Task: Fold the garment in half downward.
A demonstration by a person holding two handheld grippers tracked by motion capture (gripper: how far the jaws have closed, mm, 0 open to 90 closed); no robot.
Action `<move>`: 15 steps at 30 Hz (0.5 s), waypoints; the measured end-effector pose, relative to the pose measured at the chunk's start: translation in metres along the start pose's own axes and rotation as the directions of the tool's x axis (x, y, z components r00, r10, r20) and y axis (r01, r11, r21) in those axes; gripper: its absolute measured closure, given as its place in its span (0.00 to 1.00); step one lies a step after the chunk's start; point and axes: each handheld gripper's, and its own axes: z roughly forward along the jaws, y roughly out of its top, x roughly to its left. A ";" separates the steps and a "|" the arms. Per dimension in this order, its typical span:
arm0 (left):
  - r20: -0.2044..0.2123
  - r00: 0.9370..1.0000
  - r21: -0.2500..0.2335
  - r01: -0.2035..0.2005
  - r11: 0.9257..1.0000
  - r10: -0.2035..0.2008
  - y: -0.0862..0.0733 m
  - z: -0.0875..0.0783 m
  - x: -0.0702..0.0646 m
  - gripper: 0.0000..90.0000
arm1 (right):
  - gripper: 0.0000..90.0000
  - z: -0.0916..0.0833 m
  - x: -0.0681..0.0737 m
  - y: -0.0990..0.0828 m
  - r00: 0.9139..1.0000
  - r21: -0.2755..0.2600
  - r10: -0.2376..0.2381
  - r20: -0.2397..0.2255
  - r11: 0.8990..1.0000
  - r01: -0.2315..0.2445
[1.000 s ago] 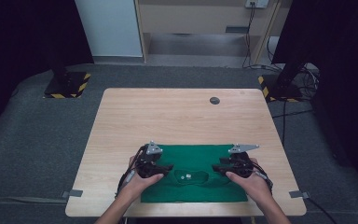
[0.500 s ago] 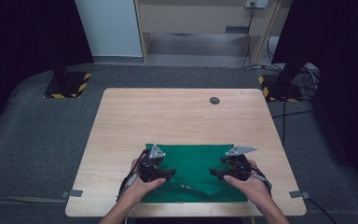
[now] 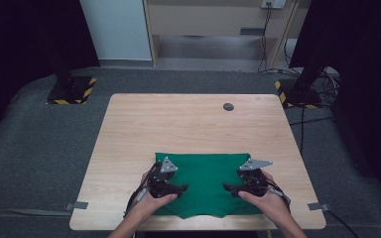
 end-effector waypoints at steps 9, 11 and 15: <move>-0.026 0.999 -0.002 0.021 1.000 -0.021 -0.005 -0.003 -0.003 0.05 | 0.05 0.000 0.008 -0.015 0.999 0.027 -0.021 0.029 0.999 0.020; -0.025 0.999 -0.003 0.025 1.000 -0.025 -0.006 -0.003 -0.003 0.04 | 0.05 -0.001 0.009 -0.017 0.999 0.022 -0.018 0.028 1.000 0.017; -0.030 0.999 0.019 0.016 1.000 -0.016 -0.009 0.000 -0.001 0.04 | 0.05 0.000 0.012 -0.022 1.000 0.038 -0.016 0.022 0.999 0.016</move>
